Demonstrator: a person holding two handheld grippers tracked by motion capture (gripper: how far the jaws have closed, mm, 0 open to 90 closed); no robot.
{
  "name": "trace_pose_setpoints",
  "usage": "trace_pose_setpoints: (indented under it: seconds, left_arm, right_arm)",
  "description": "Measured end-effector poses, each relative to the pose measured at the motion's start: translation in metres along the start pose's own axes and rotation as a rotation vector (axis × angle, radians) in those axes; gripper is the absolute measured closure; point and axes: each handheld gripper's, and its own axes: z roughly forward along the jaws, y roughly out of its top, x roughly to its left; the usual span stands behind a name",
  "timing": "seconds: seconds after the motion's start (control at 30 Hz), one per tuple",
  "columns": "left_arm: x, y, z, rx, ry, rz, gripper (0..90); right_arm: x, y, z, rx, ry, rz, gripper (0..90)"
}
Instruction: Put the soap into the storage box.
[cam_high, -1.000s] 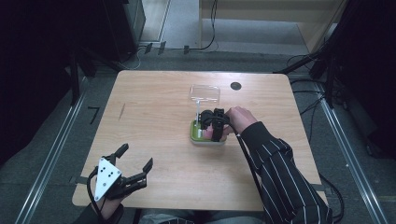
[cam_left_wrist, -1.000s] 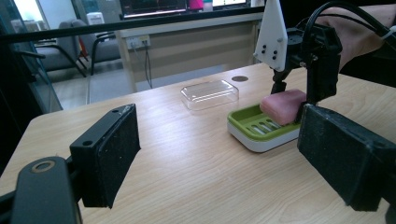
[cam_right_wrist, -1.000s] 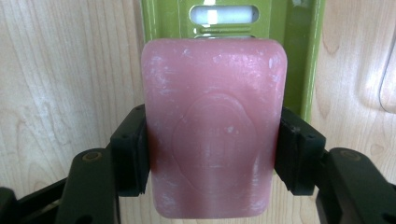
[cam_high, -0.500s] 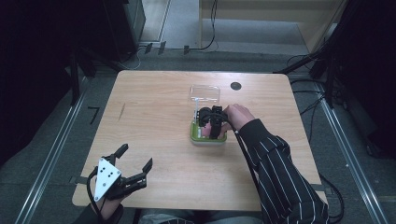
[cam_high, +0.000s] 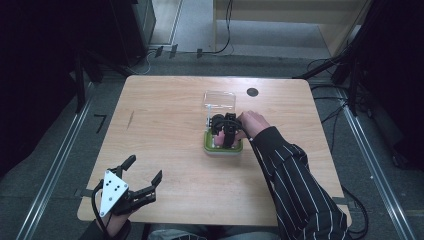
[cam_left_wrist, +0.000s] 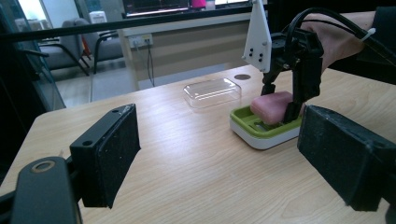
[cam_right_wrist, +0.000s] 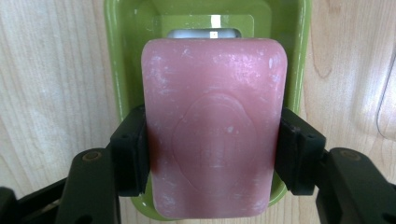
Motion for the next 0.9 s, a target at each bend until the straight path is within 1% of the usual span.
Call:
trace_pose_setpoints:
  seconds: [0.23, 0.4, 0.53, 0.63, 0.9]
  left_arm:
    - [0.001, -0.001, -0.002, 0.005, 0.008, 0.0, 13.6]
    - [0.001, -0.001, -0.004, 0.003, 0.014, 0.0, 13.6]
    - [0.001, -0.001, -0.004, 0.005, 0.013, 0.002, 13.6]
    - [0.001, -0.001, -0.003, 0.008, 0.01, 0.004, 13.6]
    - [0.0, -0.001, -0.003, 0.007, 0.01, 0.004, 13.6]
  right_arm:
    - [-0.003, 0.001, 0.003, -0.003, 0.01, 0.005, 38.5]
    - [-0.004, 0.002, 0.006, -0.003, 0.009, 0.007, 38.5]
    - [-0.004, 0.004, 0.009, 0.014, -0.003, -0.008, 38.5]
    - [-0.004, 0.004, 0.01, 0.018, -0.001, -0.005, 38.5]
    - [-0.005, 0.003, 0.013, 0.009, 0.0, 0.002, 38.4]
